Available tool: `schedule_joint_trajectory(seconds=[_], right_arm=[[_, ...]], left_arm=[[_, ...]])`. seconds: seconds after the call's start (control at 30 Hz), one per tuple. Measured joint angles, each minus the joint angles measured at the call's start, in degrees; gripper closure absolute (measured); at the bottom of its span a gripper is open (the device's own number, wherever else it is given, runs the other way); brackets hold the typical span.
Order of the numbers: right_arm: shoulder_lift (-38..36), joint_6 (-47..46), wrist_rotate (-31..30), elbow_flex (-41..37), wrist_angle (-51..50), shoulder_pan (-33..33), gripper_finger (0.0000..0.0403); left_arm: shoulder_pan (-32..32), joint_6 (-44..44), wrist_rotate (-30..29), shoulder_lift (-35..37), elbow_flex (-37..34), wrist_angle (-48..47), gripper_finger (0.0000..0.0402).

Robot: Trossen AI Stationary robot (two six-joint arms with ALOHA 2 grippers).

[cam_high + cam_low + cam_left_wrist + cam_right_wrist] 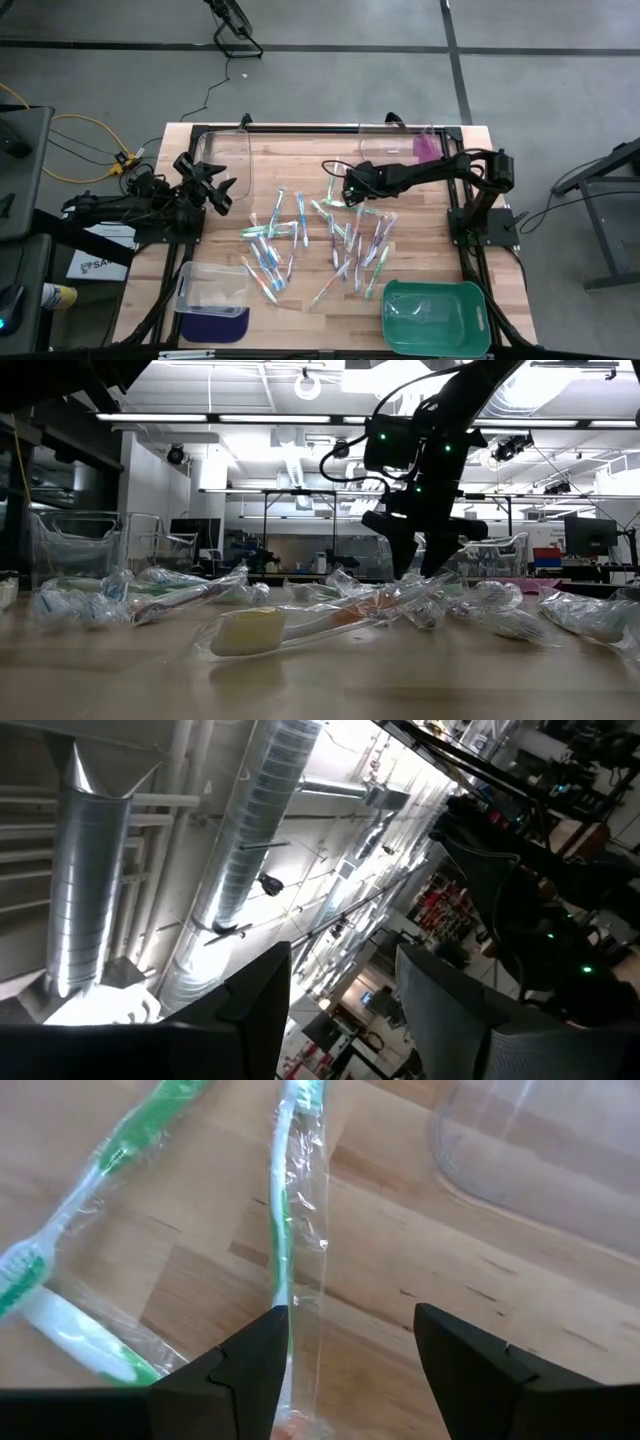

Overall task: Pick & Place Toothbrushes
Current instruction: Put the green toothbrush into the top right transparent bin

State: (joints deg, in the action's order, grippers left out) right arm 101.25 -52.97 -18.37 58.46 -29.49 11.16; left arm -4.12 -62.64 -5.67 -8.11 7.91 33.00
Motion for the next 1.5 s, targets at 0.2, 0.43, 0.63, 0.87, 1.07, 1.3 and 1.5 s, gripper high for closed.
schedule_joint_trajectory(seconds=[0.2, 0.43, 0.63, 0.87, 1.07, 1.3, 1.5], right_arm=[[0.0, 3.68, 1.27, 0.0, 2.94, -0.05, 0.0192], [0.41, 5.27, 2.2, -0.01, 3.16, -0.31, 0.0192], [0.44, 6.15, 2.17, -1.3, 4.91, -0.57, 0.0192], [0.44, 6.32, 2.68, -2.71, 5.14, -0.74, 0.0192], [0.44, 6.31, 2.21, -2.8, 5.37, -0.91, 0.0231], [0.44, 6.32, 2.43, -2.8, 5.42, -1.05, 0.032], [0.44, 7.91, 3.5, -2.8, 6.56, -1.05, 0.0384]], left_arm=[[0.0, 2.02, 0.0, 0.01, 0.0, -0.04, 0.0224], [0.0, 3.37, 0.02, 0.01, 0.01, -0.47, 0.0224], [0.0, 4.69, -0.4, -0.01, -0.01, -1.94, 0.0224], [0.0, 5.63, -0.44, 0.01, -0.01, -3.17, 0.0224], [0.0, 6.19, -0.57, 0.0, -0.01, -3.57, 0.0224], [0.0, 6.75, -0.57, 0.01, -0.01, -4.63, 0.0224], [0.0, 8.23, -0.57, -0.01, -0.01, -4.92, 0.0224]])
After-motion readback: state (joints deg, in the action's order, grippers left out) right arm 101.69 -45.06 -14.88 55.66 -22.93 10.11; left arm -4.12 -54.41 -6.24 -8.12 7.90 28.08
